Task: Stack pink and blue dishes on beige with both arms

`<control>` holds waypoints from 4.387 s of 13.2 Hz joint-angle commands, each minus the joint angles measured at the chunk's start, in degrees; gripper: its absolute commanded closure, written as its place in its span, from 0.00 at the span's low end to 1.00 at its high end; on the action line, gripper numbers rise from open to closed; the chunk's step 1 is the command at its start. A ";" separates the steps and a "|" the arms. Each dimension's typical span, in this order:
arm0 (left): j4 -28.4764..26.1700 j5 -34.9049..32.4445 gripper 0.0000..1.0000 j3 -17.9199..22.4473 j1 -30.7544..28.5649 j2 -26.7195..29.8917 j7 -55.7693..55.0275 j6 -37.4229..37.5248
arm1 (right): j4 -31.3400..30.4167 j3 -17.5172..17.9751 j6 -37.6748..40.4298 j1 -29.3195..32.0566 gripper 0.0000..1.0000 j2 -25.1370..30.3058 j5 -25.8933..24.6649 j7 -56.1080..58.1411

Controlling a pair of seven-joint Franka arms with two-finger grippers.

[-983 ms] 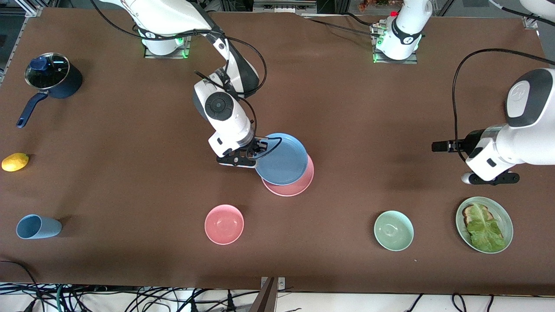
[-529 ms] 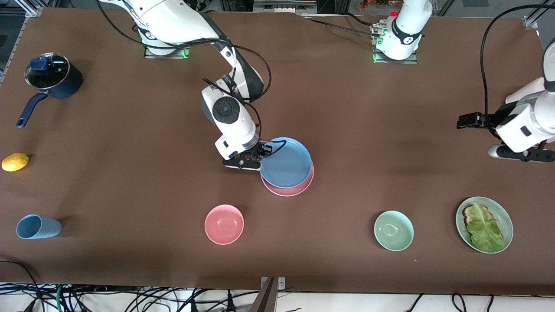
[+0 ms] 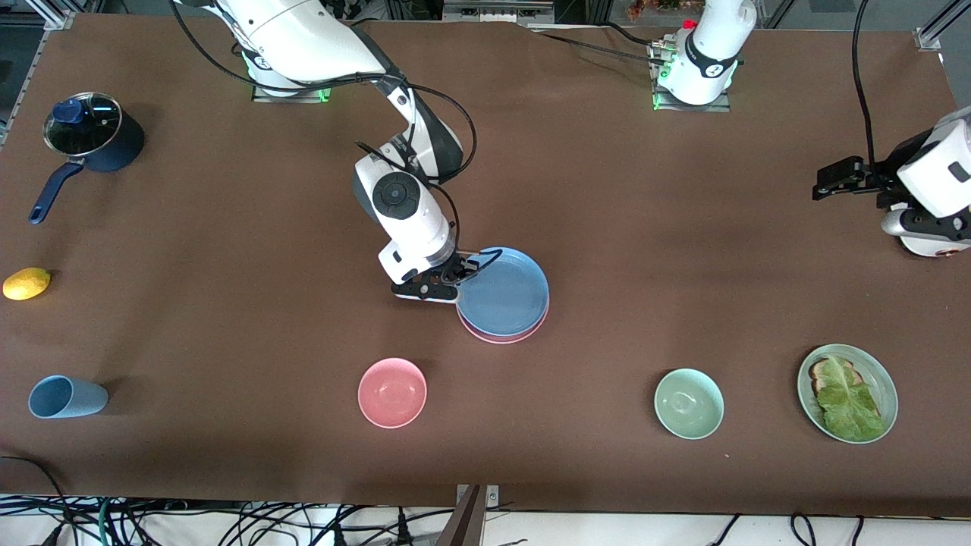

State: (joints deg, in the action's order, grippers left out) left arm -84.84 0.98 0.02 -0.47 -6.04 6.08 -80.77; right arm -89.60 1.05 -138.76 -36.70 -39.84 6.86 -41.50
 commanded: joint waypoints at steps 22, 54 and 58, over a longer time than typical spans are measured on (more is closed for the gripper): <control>-6.75 -1.07 0.00 0.86 2.76 4.02 0.95 -10.18 | 10.32 -8.96 25.36 3.99 0.00 6.78 -3.43 14.22; -5.16 -1.15 0.00 0.51 3.73 3.14 -6.26 -10.29 | 6.28 0.97 53.51 35.65 0.00 32.02 -9.41 37.72; -5.16 -1.15 0.00 0.51 3.73 3.14 -6.26 -10.29 | 6.46 1.41 52.71 35.39 0.00 32.02 -9.50 35.52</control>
State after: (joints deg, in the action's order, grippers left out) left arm -90.71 0.30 0.43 2.86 -2.82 0.06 -91.18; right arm -83.77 1.91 -86.34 -1.52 -8.14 -2.04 -4.76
